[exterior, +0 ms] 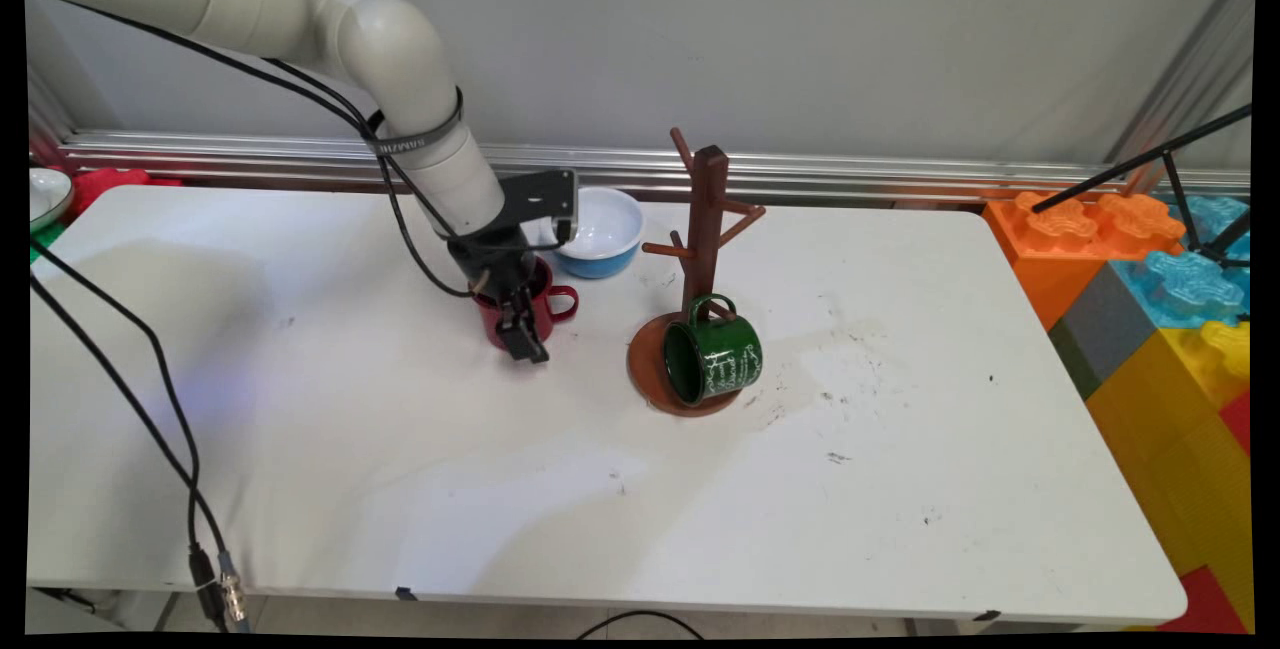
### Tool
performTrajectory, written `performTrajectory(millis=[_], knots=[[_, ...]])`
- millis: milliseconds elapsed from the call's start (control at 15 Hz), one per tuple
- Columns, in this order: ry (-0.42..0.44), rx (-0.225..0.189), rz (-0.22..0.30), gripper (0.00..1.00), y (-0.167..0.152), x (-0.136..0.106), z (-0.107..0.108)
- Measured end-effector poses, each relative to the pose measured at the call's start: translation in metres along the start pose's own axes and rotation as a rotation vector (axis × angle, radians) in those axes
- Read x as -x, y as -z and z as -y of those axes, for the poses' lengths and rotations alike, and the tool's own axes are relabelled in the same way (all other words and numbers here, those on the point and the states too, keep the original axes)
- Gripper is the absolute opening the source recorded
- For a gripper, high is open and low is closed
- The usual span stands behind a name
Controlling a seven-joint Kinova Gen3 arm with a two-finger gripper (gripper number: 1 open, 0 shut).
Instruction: Place the picked object on the table
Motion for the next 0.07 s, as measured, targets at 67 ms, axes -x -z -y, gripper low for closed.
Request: performTrajectory(millis=[67], knots=[[0.001, 0.0, -0.025, 1.0, 0.0063, -0.0014, -0.0015]])
